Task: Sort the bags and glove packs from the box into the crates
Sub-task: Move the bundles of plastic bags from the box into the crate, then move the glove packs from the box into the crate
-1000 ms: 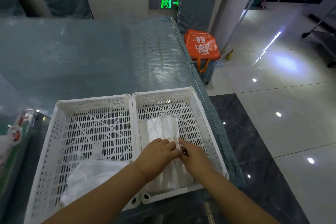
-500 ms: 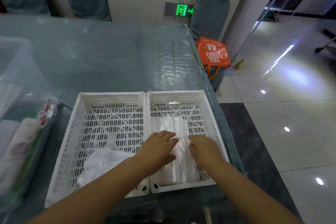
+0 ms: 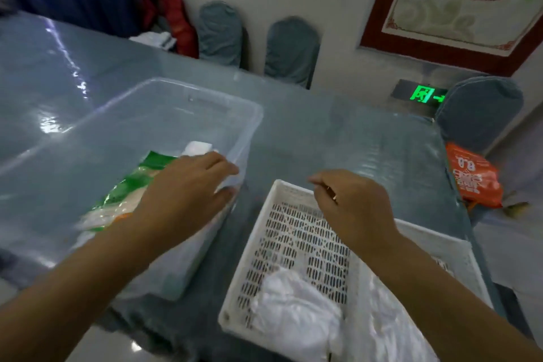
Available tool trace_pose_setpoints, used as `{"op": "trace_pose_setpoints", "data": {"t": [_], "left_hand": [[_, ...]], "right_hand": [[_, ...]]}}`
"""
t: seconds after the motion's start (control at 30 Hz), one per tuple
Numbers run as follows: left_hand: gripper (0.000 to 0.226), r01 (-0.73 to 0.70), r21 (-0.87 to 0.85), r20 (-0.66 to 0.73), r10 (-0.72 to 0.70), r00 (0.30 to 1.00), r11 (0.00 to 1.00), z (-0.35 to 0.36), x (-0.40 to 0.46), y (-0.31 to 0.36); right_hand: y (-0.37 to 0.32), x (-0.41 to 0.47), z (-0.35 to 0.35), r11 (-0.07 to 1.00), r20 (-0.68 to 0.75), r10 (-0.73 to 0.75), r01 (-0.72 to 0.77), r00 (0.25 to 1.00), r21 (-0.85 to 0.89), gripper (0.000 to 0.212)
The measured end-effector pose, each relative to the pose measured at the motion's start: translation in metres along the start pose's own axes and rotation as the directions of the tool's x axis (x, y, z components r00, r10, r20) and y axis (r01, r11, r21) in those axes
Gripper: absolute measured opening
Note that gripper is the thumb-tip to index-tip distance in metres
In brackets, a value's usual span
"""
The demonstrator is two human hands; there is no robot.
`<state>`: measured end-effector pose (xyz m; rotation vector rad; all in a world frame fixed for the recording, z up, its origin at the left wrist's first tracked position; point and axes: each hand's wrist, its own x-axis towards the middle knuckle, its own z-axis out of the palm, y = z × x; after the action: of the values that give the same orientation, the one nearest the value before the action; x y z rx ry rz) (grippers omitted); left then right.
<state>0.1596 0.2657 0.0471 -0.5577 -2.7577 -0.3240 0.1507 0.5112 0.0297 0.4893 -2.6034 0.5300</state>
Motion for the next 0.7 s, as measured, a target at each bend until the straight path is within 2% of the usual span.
{"op": "trace_pose_setpoints", "data": {"t": [0.1,0.2,0.3,0.37,0.4,0.47,0.53,0.63,0.7], "left_hand": [[0.019,0.107,0.049,0.002,-0.108,0.994,0.993,-0.013,-0.008,-0.077],[0.023,0.154,0.125,0.045,-0.161,0.986,0.980,-0.018,-0.009,-0.152],[0.025,0.135,0.155,0.109,-0.153,0.982,0.979,-0.017,-0.007,-0.217],[0.028,0.076,0.175,0.150,-0.103,0.983,0.982,-0.013,-0.005,-0.253],[0.030,0.043,0.184,0.177,-0.076,0.981,0.982,-0.009,-0.004,-0.268],[0.037,-0.038,0.189,0.243,-0.010,0.970,0.981,-0.001,-0.003,-0.293],[0.042,-0.110,0.182,0.307,0.050,0.950,0.977,0.004,-0.003,-0.310],[0.043,-0.177,0.182,0.335,0.108,0.936,0.967,0.008,-0.006,-0.319],[0.041,-0.181,0.183,0.338,0.111,0.935,0.966,0.011,-0.008,-0.318]], "right_hand": [[-0.049,0.037,0.026,0.992,-0.034,-0.094,0.096,0.995,0.075,0.017],[-0.097,0.076,0.063,0.986,0.014,-0.114,0.111,0.993,0.123,0.013],[-0.140,0.117,0.112,0.992,0.117,-0.070,0.057,0.991,0.109,0.014],[-0.160,0.142,0.149,0.999,0.285,-0.020,0.006,0.958,0.049,0.020],[-0.167,0.152,0.168,1.000,0.402,0.016,-0.011,0.916,-0.013,0.022],[-0.181,0.167,0.202,0.986,0.614,0.096,0.007,0.784,-0.164,0.023],[-0.195,0.173,0.230,0.967,0.740,0.183,0.015,0.648,-0.253,0.015],[-0.208,0.169,0.259,0.942,0.805,0.294,-0.014,0.516,-0.335,0.015],[-0.212,0.163,0.273,0.922,0.786,0.361,-0.063,0.502,-0.383,0.028]]}}
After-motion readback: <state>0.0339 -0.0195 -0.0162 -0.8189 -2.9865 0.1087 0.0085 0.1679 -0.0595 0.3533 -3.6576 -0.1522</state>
